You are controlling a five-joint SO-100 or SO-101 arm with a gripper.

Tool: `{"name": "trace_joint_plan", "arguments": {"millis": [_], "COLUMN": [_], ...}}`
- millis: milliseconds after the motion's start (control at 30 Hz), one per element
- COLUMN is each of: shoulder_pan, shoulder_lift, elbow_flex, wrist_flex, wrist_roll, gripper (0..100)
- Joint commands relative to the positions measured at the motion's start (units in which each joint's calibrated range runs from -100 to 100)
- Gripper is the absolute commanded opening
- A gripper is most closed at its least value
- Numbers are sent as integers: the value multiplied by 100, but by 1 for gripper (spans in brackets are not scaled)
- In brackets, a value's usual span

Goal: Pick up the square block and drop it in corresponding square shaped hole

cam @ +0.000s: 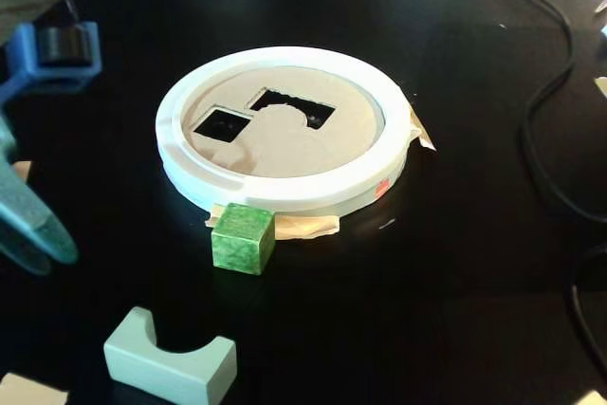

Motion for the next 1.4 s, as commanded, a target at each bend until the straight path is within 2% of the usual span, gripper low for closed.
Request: {"name": "trace_joint_plan", "arguments": {"millis": [0, 1367], "shoulder_pan": [72, 72], "shoulder_lift": [-80, -80], "elbow_flex": [8, 8], "wrist_flex": [-102, -122], "wrist_roll": [-10, -10], "gripper": [69, 71]}}
